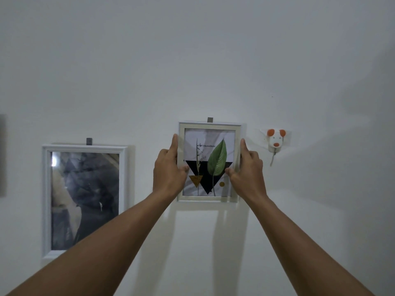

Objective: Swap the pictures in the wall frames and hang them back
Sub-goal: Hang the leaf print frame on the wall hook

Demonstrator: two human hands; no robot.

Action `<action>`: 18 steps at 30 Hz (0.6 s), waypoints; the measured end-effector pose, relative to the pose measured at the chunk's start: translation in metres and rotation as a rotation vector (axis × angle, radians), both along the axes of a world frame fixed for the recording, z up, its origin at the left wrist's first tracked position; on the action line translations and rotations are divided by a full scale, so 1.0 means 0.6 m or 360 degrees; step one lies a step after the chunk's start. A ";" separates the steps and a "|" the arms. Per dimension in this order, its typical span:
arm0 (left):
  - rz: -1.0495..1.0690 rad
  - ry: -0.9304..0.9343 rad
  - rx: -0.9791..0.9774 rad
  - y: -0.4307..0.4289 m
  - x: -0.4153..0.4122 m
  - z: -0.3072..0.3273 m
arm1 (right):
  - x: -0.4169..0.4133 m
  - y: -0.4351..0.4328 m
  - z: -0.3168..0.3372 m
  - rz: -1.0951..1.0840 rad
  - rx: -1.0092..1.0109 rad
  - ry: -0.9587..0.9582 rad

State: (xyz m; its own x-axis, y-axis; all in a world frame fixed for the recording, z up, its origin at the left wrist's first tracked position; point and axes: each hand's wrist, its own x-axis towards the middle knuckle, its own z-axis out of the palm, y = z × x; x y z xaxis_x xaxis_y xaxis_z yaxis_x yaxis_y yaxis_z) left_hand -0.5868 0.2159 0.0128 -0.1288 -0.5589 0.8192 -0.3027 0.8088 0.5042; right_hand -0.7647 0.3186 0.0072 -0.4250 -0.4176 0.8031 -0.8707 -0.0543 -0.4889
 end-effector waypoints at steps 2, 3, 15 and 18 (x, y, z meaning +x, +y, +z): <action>-0.0018 0.0020 0.0012 0.000 -0.003 0.000 | -0.001 0.001 -0.005 -0.0084 -0.0011 0.0076; -0.0029 0.0031 0.0019 0.000 -0.004 0.000 | -0.001 0.002 -0.007 -0.0097 -0.0005 0.0088; -0.0097 0.0034 -0.0004 -0.004 -0.002 -0.007 | -0.005 0.005 -0.015 -0.0037 0.0140 0.0080; -0.0087 0.0035 -0.0031 -0.005 -0.002 -0.007 | -0.004 0.005 -0.016 -0.0039 0.0144 0.0079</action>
State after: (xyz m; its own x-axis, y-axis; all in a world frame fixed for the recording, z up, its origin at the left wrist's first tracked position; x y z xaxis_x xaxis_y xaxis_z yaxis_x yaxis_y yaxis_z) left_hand -0.5878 0.2127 0.0083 -0.1405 -0.5356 0.8327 -0.2469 0.8334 0.4945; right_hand -0.7672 0.3217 -0.0022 -0.3963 -0.4793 0.7830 -0.8945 0.0095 -0.4469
